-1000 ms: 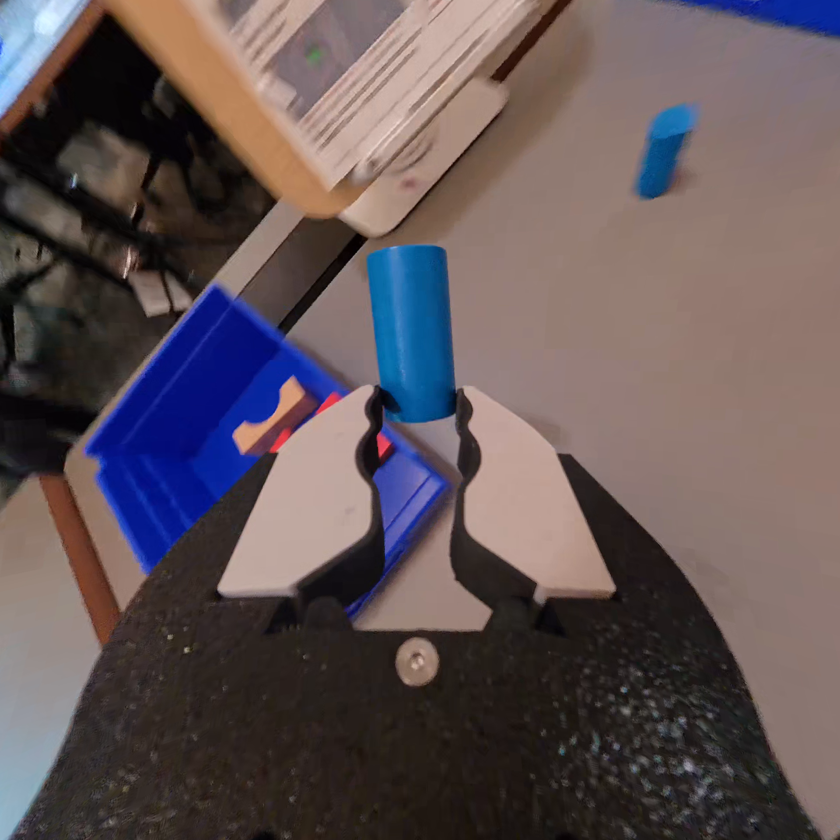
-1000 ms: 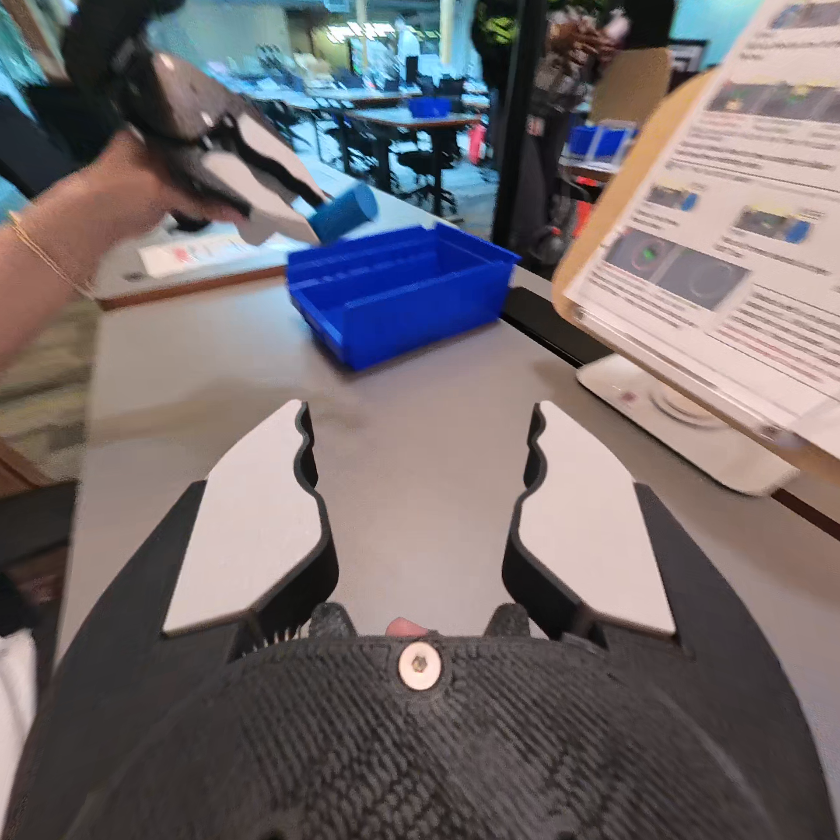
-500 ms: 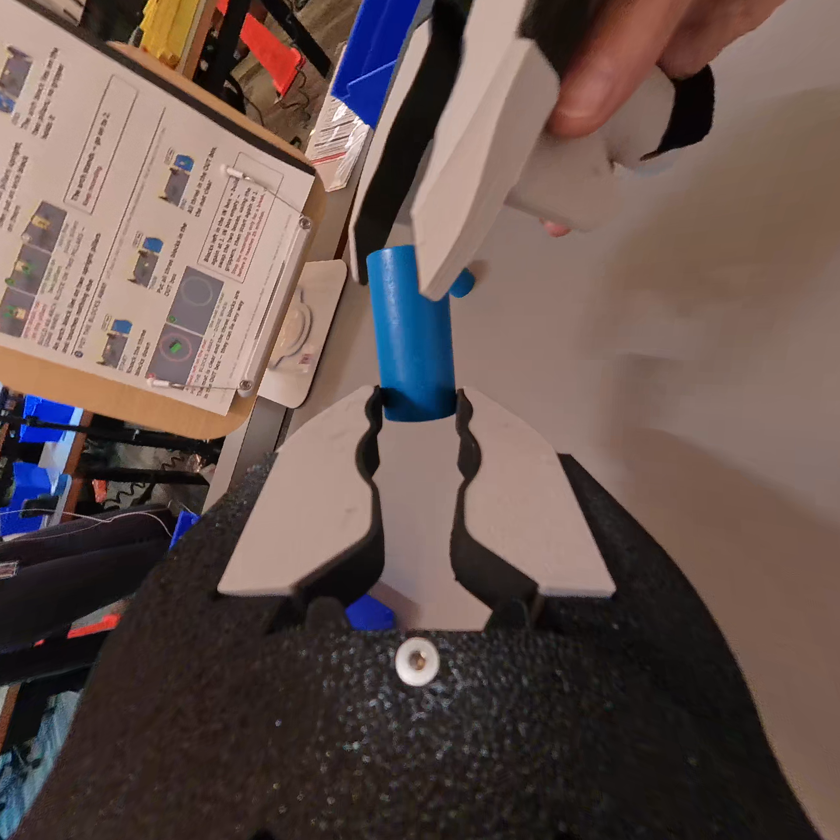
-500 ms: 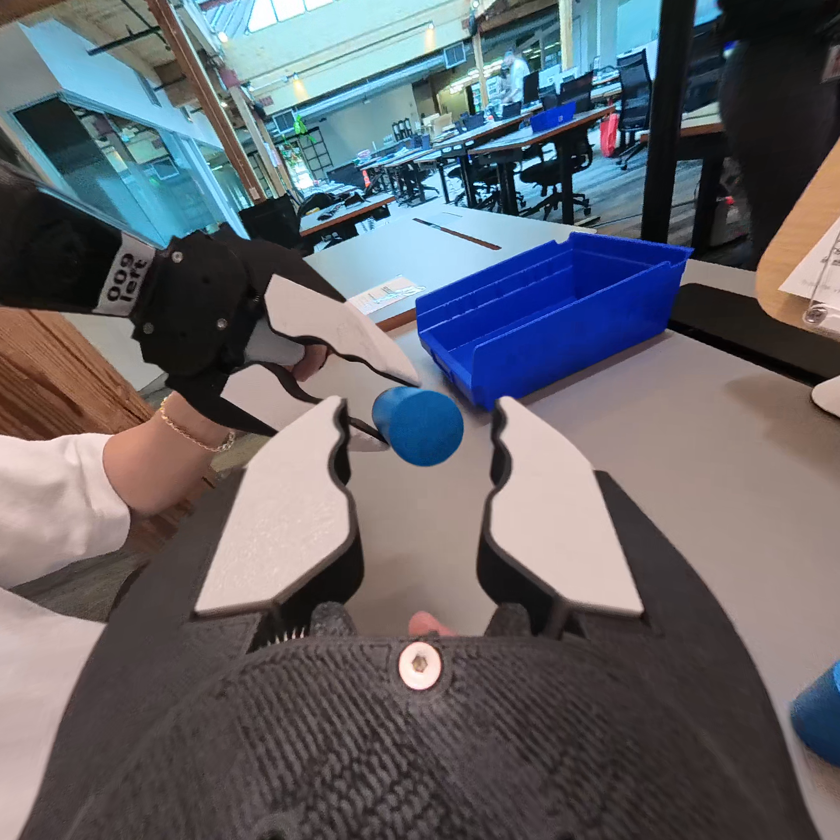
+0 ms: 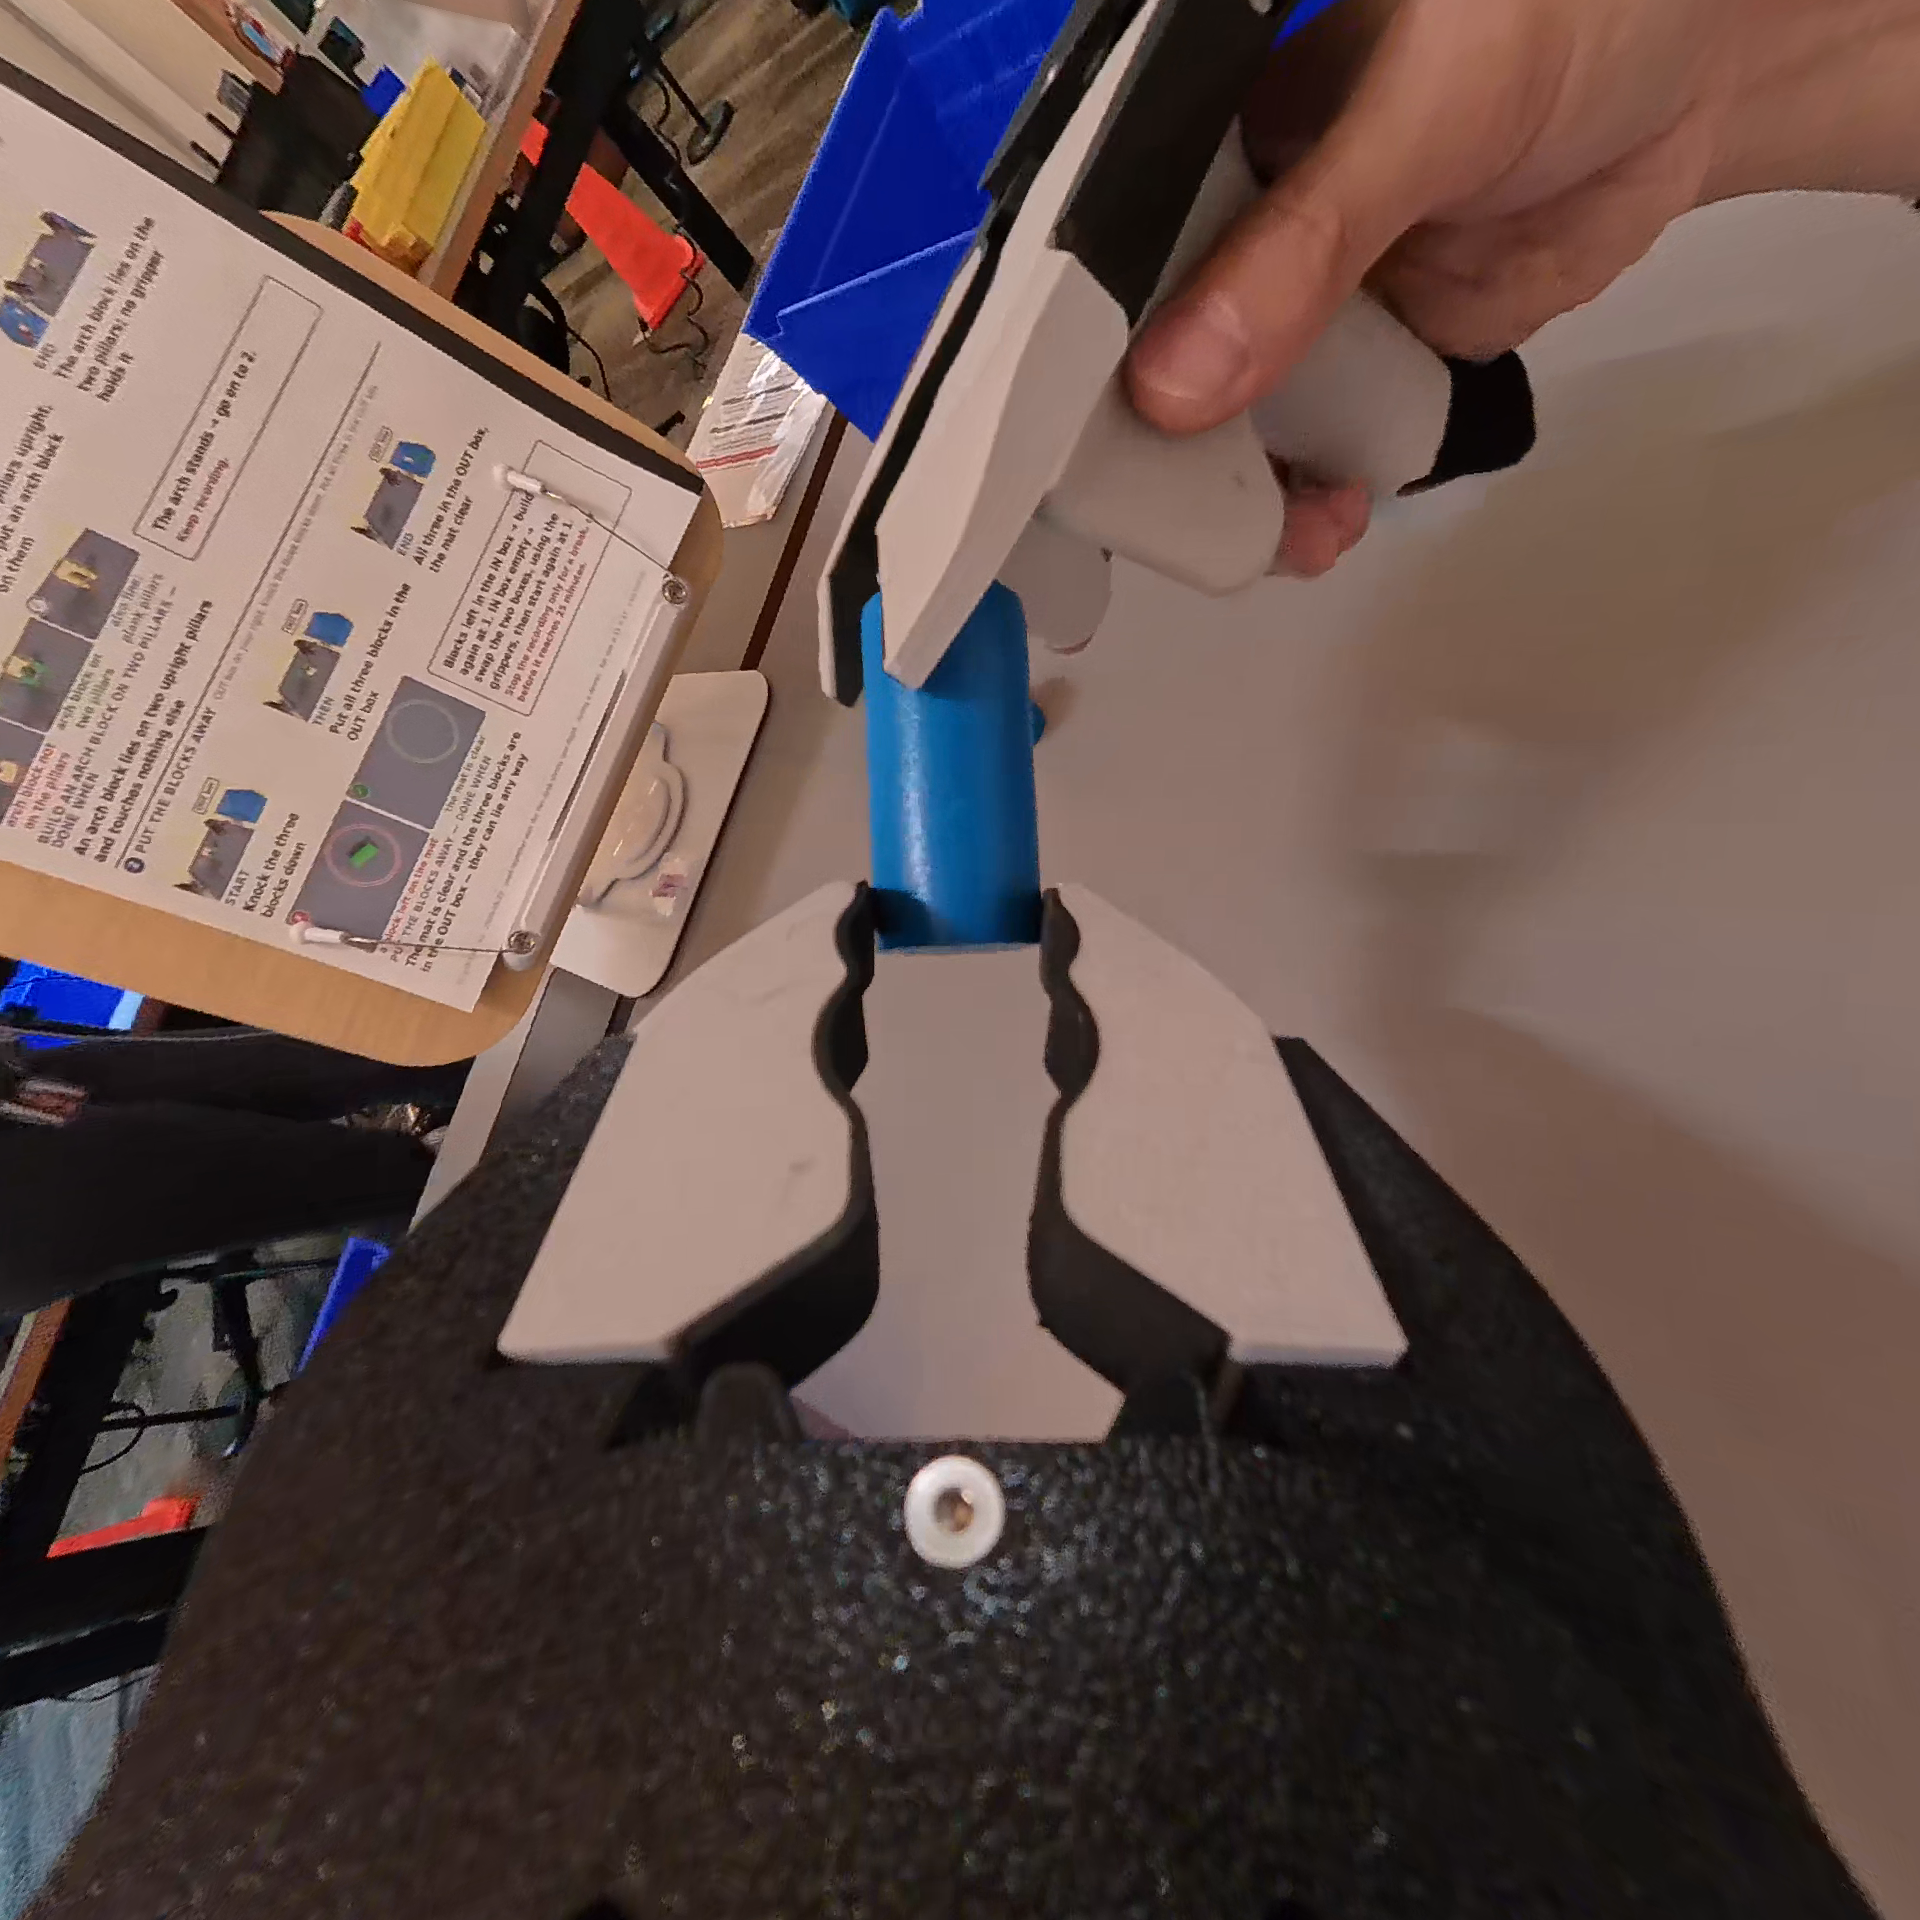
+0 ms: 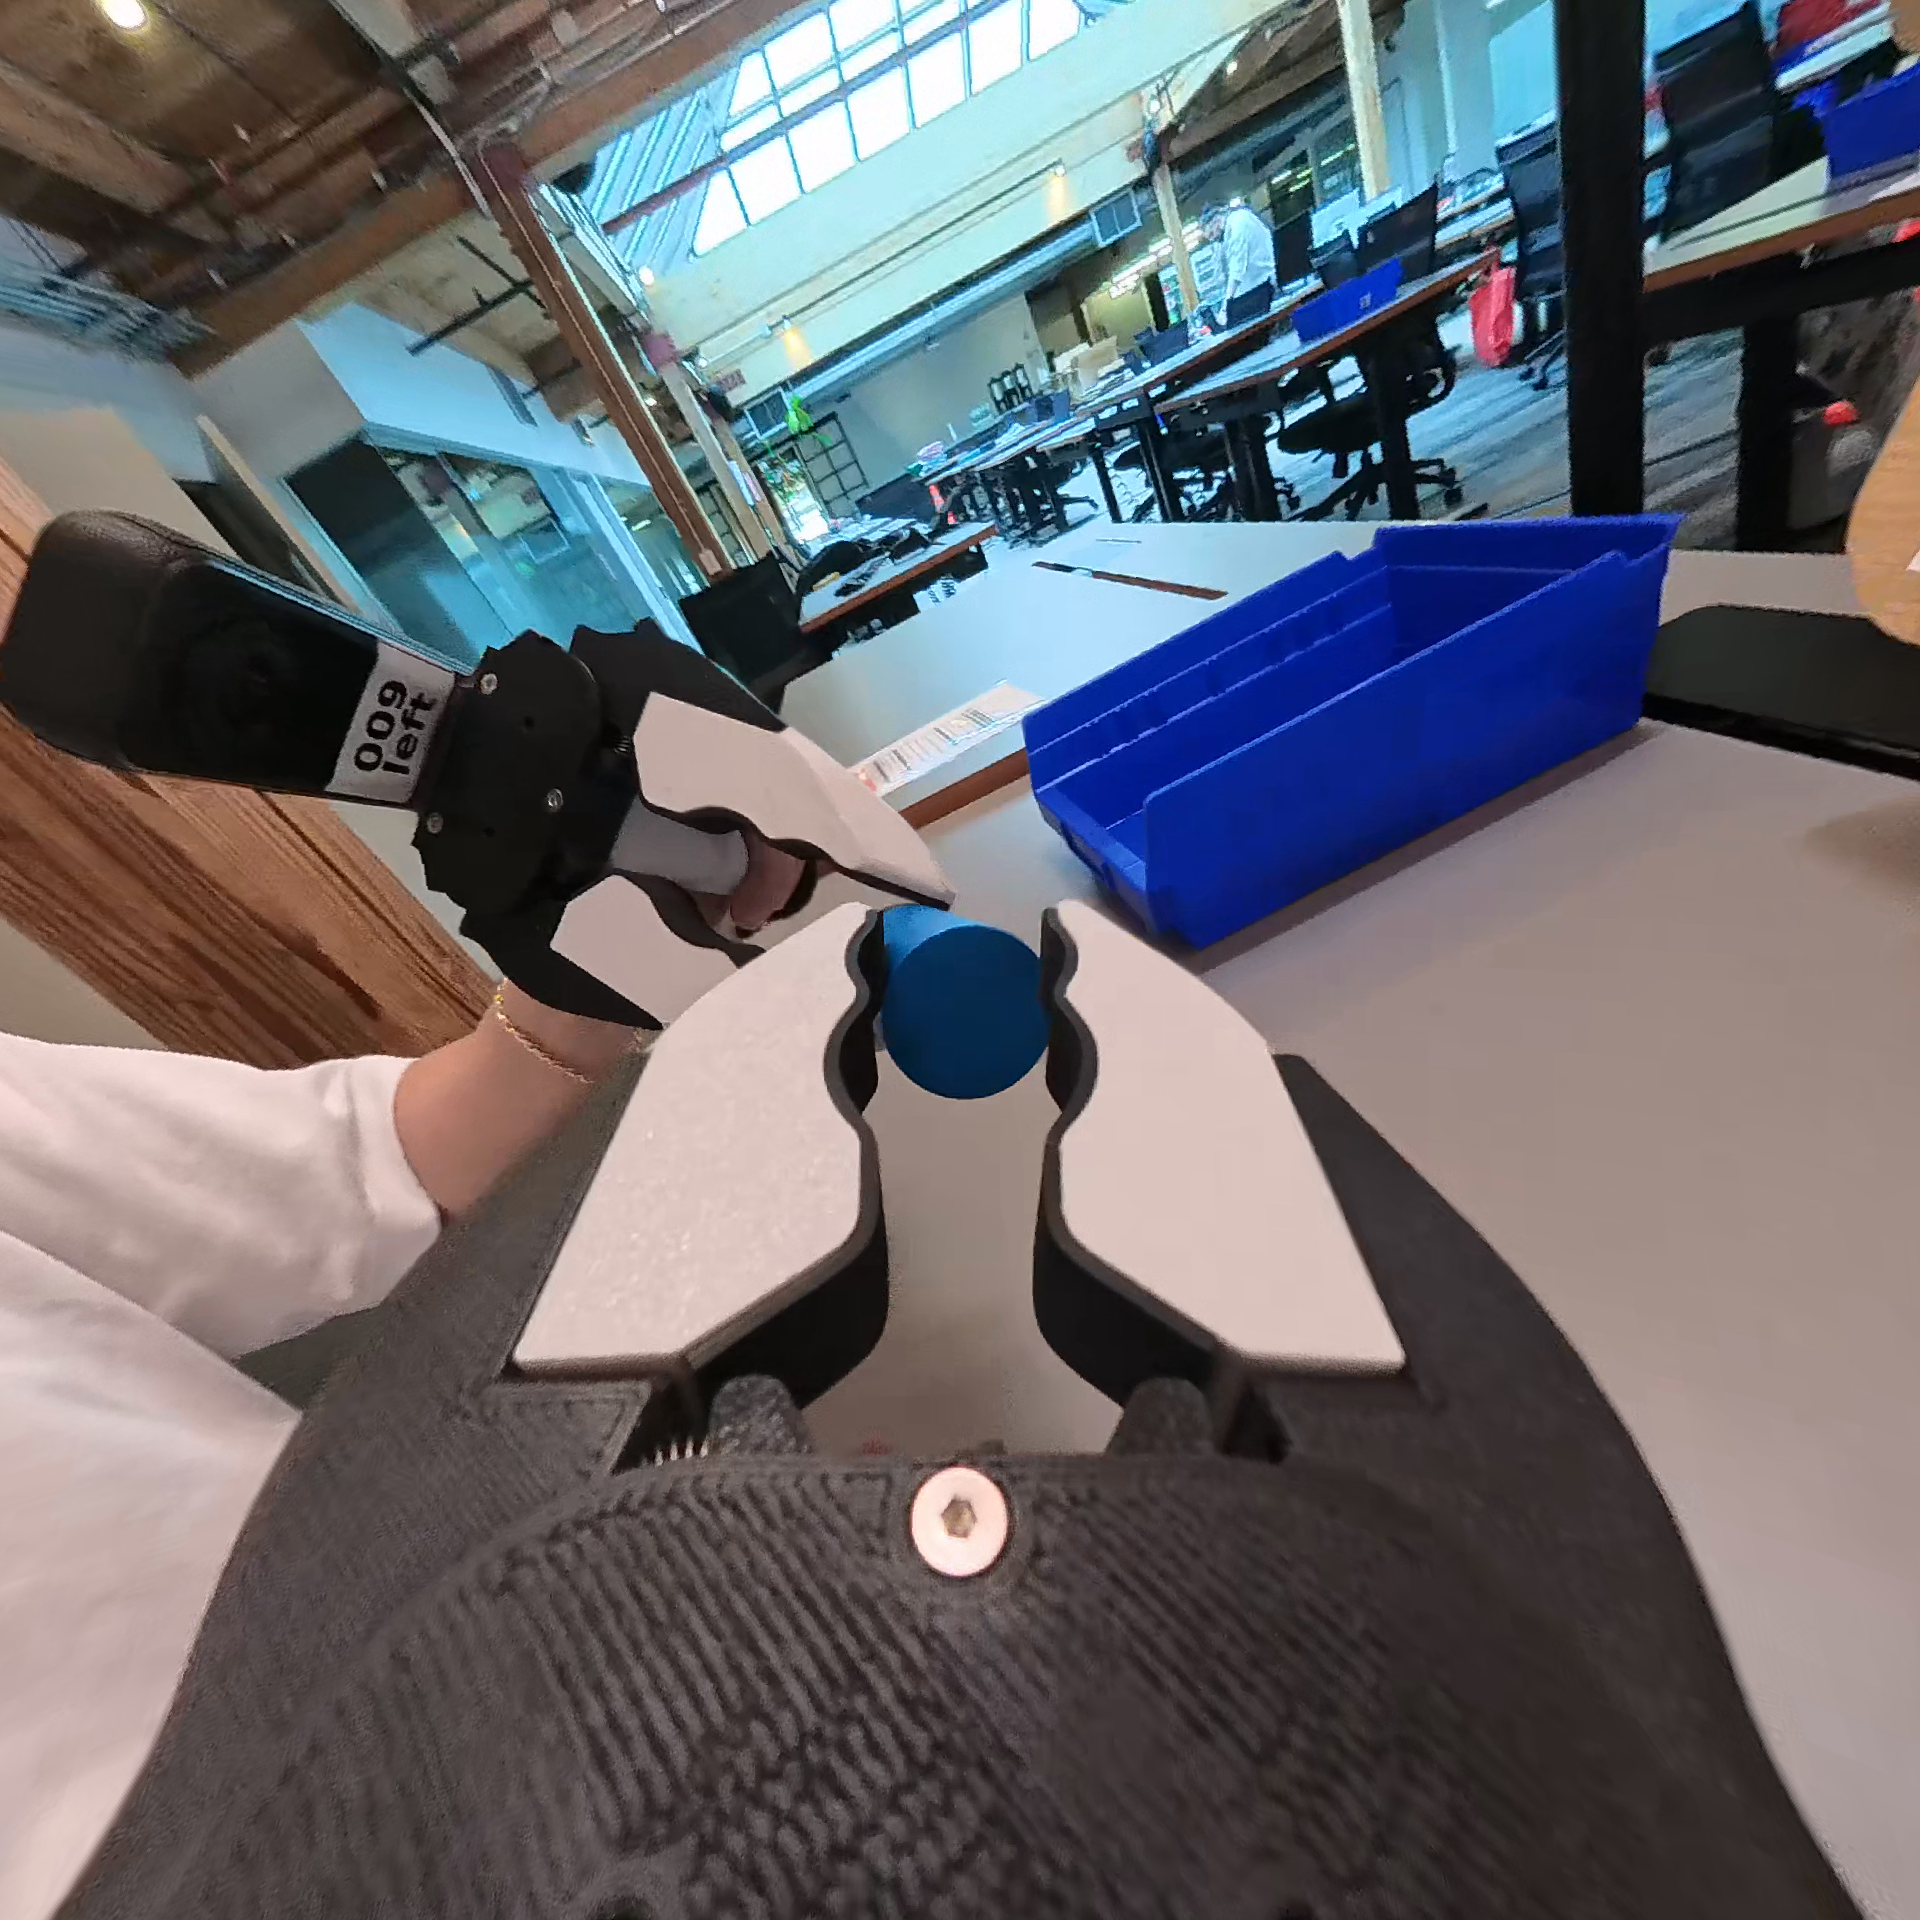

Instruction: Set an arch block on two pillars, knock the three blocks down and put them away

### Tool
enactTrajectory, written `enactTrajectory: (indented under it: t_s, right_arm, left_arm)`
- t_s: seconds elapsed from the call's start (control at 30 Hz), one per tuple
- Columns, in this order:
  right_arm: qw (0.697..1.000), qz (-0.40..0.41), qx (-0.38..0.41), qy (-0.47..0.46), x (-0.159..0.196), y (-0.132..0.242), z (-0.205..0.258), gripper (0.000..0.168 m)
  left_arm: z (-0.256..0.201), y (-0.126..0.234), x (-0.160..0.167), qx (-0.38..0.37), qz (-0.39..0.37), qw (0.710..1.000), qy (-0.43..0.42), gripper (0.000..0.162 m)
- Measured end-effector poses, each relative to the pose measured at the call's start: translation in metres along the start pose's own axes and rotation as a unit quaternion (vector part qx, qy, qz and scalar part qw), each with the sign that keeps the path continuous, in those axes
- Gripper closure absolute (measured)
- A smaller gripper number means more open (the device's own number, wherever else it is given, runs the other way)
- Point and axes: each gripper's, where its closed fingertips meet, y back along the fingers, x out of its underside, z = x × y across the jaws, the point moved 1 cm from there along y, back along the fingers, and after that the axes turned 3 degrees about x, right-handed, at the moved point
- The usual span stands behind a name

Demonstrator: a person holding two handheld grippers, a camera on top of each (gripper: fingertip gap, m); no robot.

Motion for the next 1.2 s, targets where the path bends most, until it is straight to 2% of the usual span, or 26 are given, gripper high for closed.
enactTrajectory:
  t_s: [0.03, 0.17, 0.23, 0.3, 0.43, 0.57, 0.63, 0.67, 0.77, 0.83, 0.97, 1.07, 1.2]
  right_arm:
    - [1.000, -0.001, -0.002, -0.008, 0.000, 0.001, -0.001, 0.139]
    - [1.000, 0.000, 0.010, -0.012, 0.003, 0.005, -0.006, 0.122]
    - [1.000, 0.026, 0.001, -0.006, 0.011, 0.005, -0.003, 0.121]
    - [0.999, 0.034, 0.004, 0.006, 0.014, 0.002, -0.002, 0.130]
    - [1.000, 0.024, 0.007, 0.010, 0.010, 0.002, -0.001, 0.132]
    - [0.999, -0.015, -0.018, -0.021, -0.001, 0.005, 0.004, 0.133]
    - [0.995, -0.055, -0.053, -0.063, -0.010, 0.010, 0.008, 0.133]
    - [0.989, -0.082, -0.078, -0.091, -0.015, 0.013, 0.011, 0.133]
    - [0.959, -0.147, -0.163, -0.181, -0.025, 0.021, 0.019, 0.133]
    - [0.929, -0.180, -0.218, -0.240, -0.027, 0.024, 0.024, 0.133]
    - [0.863, -0.227, -0.309, -0.328, -0.029, 0.028, 0.032, 0.133]
    - [0.850, -0.224, -0.333, -0.341, -0.024, 0.023, 0.038, 0.133]
    - [0.843, -0.221, -0.350, -0.344, -0.023, 0.018, 0.044, 0.133]
  left_arm:
    - [0.000, 0.000, -0.001, 0.001, -0.001, 1.000, -0.002, 0.132]
    - [0.002, 0.000, -0.003, -0.017, 0.014, 0.999, -0.031, 0.132]
    - [0.002, -0.002, -0.005, -0.017, 0.010, 0.999, -0.035, 0.131]
    - [0.001, -0.005, -0.006, -0.013, 0.011, 0.999, -0.034, 0.131]
    - [0.003, -0.006, -0.005, -0.019, 0.006, 0.999, -0.033, 0.131]
    - [0.005, 0.000, -0.014, -0.018, -0.048, 0.999, 0.004, 0.131]
    - [0.010, 0.006, -0.020, -0.031, -0.093, 0.995, 0.031, 0.115]
    - [0.012, 0.007, -0.022, -0.033, -0.114, 0.992, 0.052, 0.108]
    - [0.009, 0.009, -0.027, -0.004, -0.184, 0.976, 0.119, 0.106]
    - [0.008, 0.013, -0.035, 0.007, -0.247, 0.958, 0.148, 0.102]
    - [0.006, 0.022, -0.052, 0.023, -0.354, 0.919, 0.171, 0.105]
    - [0.005, 0.030, -0.065, 0.026, -0.407, 0.896, 0.173, 0.106]
    - [0.002, 0.036, -0.077, 0.027, -0.435, 0.886, 0.158, 0.117]
